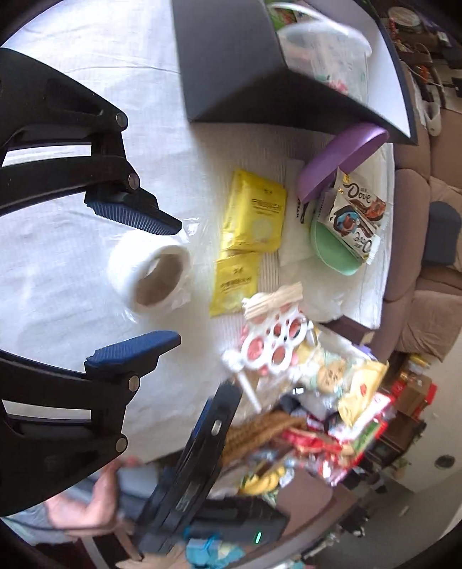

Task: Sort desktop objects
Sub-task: 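Grasp the wrapped white tape roll with the left tool and lift, then hold the tape roll with the left tool while the right tool grasps a yellow sachet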

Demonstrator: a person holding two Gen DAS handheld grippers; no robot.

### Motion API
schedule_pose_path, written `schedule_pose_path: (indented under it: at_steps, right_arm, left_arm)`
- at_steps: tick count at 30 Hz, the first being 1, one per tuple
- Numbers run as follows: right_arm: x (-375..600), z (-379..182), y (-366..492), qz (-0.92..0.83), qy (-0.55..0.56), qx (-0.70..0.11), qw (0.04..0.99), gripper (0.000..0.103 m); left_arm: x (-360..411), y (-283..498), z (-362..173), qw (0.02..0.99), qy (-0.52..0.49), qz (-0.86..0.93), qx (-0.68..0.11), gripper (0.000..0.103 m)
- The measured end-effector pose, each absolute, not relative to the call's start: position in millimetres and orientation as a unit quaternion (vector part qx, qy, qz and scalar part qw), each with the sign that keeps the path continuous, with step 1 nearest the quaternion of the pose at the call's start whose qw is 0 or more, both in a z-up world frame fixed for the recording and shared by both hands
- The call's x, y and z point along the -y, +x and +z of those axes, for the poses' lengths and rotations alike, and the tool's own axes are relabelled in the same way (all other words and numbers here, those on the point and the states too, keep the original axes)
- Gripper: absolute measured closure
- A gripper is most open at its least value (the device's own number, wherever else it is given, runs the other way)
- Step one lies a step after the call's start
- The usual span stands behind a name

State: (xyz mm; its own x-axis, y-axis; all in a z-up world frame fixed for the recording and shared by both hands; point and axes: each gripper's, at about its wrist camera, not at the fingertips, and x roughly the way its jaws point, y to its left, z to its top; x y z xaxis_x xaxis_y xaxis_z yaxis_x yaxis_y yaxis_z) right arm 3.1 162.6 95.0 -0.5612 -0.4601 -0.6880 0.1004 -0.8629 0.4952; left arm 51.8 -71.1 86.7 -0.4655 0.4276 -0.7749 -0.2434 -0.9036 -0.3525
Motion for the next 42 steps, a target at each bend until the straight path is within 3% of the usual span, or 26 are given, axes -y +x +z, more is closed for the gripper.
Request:
schedule_pose_path:
  at_steps: [9, 14, 20, 22, 30, 31, 35, 42]
  right_arm:
    - [-133, 90, 5, -0.858, 0.448, 0.183, 0.174, 0.019]
    - [-126, 86, 2, -0.858, 0.451, 0.178, 0.171, 0.019]
    - [-126, 86, -3, -0.858, 0.449, 0.183, 0.169, 0.019]
    - [-125, 85, -4, -0.857, 0.451, 0.181, 0.171, 0.019]
    - [-130, 86, -3, -0.853, 0.453, 0.187, 0.178, 0.019]
    - [-131, 87, -2, -0.853, 0.453, 0.188, 0.179, 0.019]
    - [-132, 86, -4, -0.844, 0.454, 0.209, 0.193, 0.019]
    - [-133, 74, -11, -0.813, 0.468, 0.270, 0.218, 0.019]
  left_arm:
    - [125, 73, 60, 0.138, -0.506, 0.843, 0.123, 0.047]
    - [116, 75, 52, 0.157, -0.508, 0.841, 0.103, 0.026]
    - [72, 80, 39, 0.180, -0.509, 0.841, 0.021, 0.024]
    - [61, 80, 35, 0.188, -0.507, 0.841, 0.006, 0.019]
    - [51, 81, 30, 0.205, -0.494, 0.845, -0.007, 0.019]
    - [51, 80, 27, 0.205, -0.495, 0.844, -0.004, 0.023]
    - [60, 76, 28, 0.212, -0.498, 0.839, 0.048, 0.038]
    - [97, 64, 37, 0.193, -0.496, 0.839, 0.113, 0.039]
